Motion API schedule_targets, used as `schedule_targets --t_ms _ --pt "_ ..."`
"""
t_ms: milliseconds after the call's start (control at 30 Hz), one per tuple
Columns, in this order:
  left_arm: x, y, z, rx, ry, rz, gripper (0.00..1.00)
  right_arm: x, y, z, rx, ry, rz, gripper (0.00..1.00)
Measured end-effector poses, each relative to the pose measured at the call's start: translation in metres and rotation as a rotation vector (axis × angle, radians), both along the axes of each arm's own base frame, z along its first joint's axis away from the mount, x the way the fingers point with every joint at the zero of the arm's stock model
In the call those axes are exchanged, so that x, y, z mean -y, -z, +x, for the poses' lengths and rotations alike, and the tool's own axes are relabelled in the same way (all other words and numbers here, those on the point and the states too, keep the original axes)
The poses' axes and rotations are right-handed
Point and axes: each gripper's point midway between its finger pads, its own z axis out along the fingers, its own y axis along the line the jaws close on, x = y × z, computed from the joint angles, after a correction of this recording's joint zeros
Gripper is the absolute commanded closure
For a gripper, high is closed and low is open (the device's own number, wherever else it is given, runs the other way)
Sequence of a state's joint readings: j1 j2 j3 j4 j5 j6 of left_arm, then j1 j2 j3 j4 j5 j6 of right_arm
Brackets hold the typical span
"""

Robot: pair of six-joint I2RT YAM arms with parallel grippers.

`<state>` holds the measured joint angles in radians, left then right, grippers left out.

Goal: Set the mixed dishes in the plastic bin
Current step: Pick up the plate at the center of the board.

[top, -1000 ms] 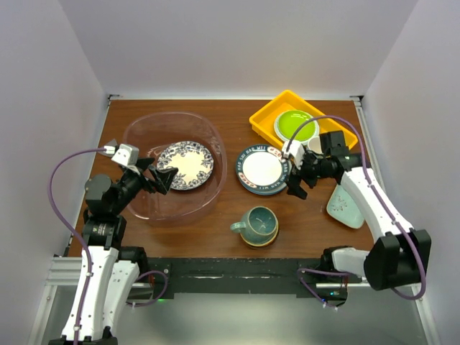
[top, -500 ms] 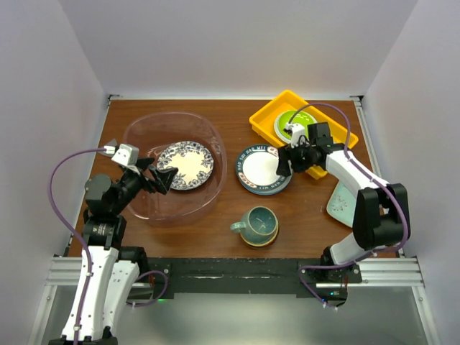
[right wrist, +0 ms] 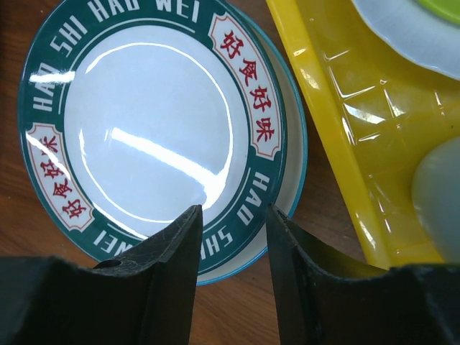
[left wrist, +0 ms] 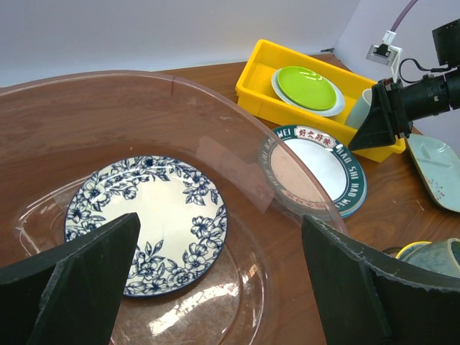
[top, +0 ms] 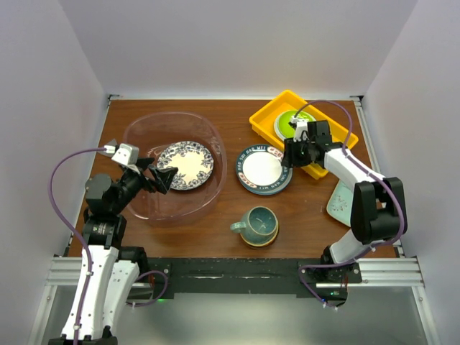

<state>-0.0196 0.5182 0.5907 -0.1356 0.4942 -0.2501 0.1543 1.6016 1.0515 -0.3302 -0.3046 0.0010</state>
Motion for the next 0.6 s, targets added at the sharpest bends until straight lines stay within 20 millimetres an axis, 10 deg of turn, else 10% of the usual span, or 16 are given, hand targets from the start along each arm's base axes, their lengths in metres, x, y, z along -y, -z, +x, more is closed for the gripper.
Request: schedule_targets --t_ms 600 --pt "0.0 0.0 0.0 -0.001 0.0 0.0 0.0 0.005 0.034 0.002 -0.078 0.042 -0.016 0.65"
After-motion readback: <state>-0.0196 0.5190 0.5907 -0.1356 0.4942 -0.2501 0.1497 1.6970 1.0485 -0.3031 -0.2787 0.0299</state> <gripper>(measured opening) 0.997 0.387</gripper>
